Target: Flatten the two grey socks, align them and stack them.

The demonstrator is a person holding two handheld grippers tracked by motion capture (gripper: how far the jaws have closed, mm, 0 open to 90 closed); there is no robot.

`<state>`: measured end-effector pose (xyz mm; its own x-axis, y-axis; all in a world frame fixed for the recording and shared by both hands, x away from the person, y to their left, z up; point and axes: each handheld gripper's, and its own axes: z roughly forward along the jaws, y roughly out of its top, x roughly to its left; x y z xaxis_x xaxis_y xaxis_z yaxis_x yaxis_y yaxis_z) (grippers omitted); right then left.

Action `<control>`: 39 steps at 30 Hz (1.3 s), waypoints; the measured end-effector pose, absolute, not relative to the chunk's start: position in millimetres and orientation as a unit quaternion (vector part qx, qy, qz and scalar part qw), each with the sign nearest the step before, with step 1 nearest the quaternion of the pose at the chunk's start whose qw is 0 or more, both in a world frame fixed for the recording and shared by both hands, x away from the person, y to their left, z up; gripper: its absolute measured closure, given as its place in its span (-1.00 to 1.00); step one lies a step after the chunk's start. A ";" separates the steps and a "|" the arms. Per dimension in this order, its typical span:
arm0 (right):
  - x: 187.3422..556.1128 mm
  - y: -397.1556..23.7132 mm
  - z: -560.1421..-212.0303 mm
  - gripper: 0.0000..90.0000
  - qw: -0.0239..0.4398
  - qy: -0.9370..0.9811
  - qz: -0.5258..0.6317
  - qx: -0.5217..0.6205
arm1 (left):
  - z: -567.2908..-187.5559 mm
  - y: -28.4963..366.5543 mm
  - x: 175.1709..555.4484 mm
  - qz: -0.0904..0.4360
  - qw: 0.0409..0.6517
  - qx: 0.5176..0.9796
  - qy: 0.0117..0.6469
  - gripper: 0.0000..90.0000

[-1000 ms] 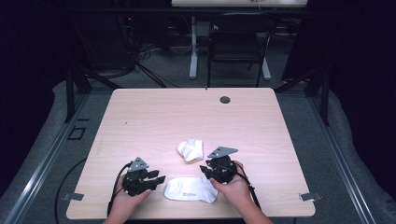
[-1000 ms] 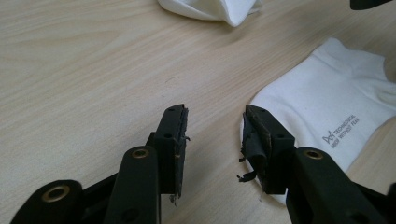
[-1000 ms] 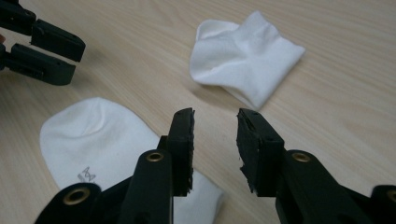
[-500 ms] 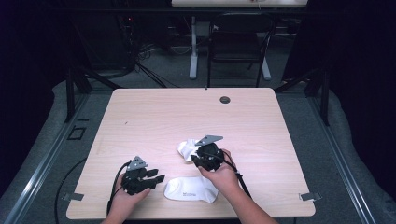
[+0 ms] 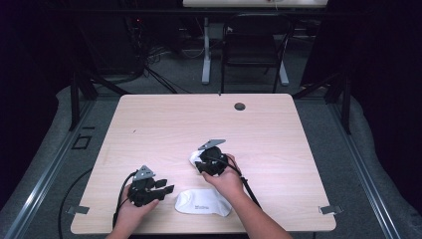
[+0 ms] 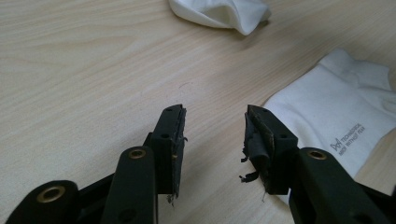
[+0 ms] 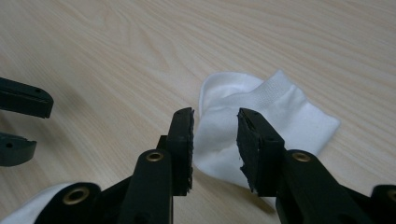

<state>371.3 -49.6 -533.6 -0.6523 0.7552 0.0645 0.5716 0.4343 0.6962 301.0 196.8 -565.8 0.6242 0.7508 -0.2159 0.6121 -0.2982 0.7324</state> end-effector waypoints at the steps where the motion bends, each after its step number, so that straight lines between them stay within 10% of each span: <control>1: 372.2 -47.7 -534.8 0.47 0.129 0.838 0.353 0.396 | -566.0 196.8 301.1 0.085 0.413 0.800 0.426 0.28; 14: 380.0 -29.3 -553.0 0.39 0.135 0.841 0.337 0.401 | -566.9 196.8 302.4 0.080 0.413 0.801 0.426 0.28; 27: 378.1 -28.9 -556.4 0.94 0.152 0.848 0.314 0.400 | -567.2 196.0 302.4 0.081 0.411 0.802 0.425 0.28; 39: 369.5 -37.1 -545.9 0.99 0.145 0.843 0.336 0.395 | -567.5 195.9 302.8 0.081 0.411 0.801 0.427 0.28</control>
<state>369.5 -37.1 -545.9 -0.6458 0.7632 0.0210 0.5684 0.4622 0.6806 302.8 195.9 -567.5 0.6229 0.7504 -0.2211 0.6170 -0.2975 0.7286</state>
